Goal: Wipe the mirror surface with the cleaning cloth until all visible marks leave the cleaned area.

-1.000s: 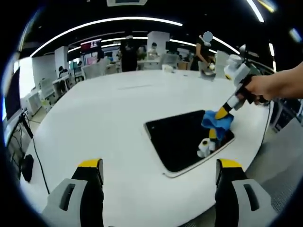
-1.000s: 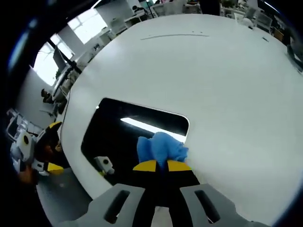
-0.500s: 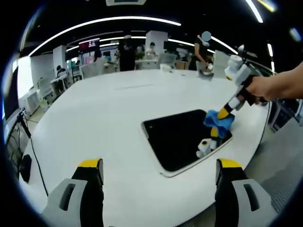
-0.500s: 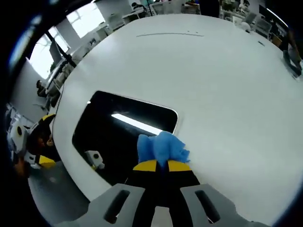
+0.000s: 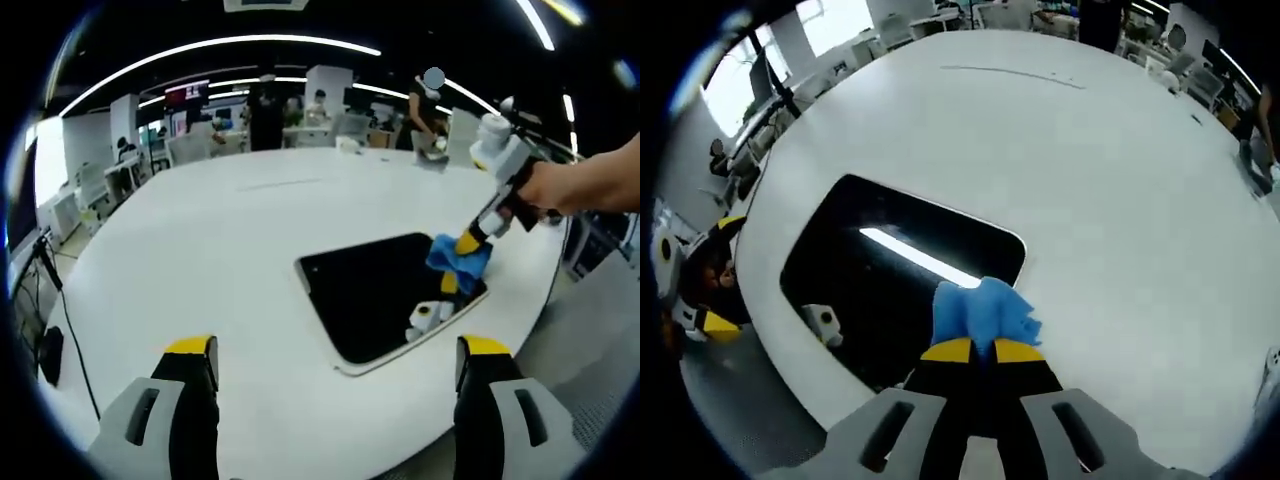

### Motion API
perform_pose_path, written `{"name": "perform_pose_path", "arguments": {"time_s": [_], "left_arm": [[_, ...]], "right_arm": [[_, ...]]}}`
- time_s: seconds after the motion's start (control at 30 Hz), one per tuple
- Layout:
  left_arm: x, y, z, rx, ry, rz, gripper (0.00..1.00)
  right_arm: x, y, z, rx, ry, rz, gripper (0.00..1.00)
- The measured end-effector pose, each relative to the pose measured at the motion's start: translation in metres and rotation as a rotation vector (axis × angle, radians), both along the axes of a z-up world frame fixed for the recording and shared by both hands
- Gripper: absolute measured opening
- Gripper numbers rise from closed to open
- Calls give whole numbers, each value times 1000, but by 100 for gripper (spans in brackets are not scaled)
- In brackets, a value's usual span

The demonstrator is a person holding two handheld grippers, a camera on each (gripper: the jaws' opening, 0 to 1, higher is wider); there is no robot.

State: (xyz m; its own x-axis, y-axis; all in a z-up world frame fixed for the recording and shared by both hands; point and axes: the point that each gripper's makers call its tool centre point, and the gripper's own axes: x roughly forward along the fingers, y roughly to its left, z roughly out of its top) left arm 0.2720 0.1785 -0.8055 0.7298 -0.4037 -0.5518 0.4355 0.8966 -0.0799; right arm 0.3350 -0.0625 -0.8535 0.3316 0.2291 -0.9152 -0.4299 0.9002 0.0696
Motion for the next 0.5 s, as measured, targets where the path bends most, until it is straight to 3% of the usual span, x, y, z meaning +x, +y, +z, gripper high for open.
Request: {"name": "perform_pose_path", "arguments": {"time_s": [0.5], "left_arm": [[0,-1,0,-8,0,-4,99]], "right_arm": [[-16,1,0,-1,-19,-17,1]]}}
